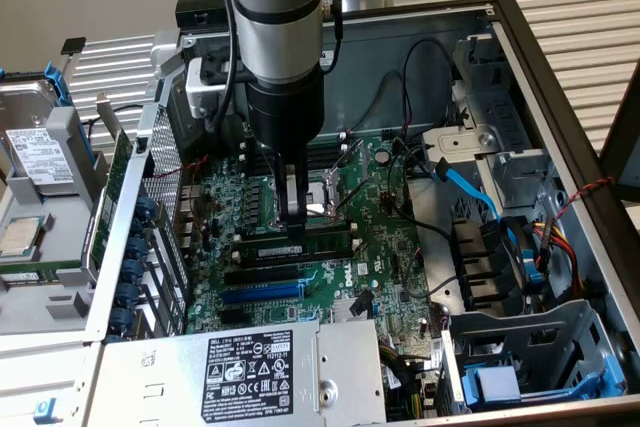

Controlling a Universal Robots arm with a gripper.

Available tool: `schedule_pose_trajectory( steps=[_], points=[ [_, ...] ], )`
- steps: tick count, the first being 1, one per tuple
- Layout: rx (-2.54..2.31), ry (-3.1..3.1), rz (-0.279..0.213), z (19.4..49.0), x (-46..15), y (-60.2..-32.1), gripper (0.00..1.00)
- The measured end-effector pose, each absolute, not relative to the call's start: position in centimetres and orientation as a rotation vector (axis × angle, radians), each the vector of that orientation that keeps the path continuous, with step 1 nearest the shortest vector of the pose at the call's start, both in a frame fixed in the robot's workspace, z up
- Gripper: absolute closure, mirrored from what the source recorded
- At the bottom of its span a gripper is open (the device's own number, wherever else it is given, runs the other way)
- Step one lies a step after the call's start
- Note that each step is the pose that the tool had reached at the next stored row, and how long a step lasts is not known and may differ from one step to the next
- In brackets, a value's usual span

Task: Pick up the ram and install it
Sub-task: 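Press down the ram until it locks into place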

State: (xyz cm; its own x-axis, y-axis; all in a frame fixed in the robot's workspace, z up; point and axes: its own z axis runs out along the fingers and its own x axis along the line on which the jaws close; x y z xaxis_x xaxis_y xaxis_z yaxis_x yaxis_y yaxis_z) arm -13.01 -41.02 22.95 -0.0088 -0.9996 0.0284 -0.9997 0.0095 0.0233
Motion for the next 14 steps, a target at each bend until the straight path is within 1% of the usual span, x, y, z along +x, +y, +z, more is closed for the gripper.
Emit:
schedule_pose_trajectory(
  steps=[14],
  points=[
    [2.203, -2.189, 0.005, 22.77, -13.02, -41.11, 0.9]
  ],
)
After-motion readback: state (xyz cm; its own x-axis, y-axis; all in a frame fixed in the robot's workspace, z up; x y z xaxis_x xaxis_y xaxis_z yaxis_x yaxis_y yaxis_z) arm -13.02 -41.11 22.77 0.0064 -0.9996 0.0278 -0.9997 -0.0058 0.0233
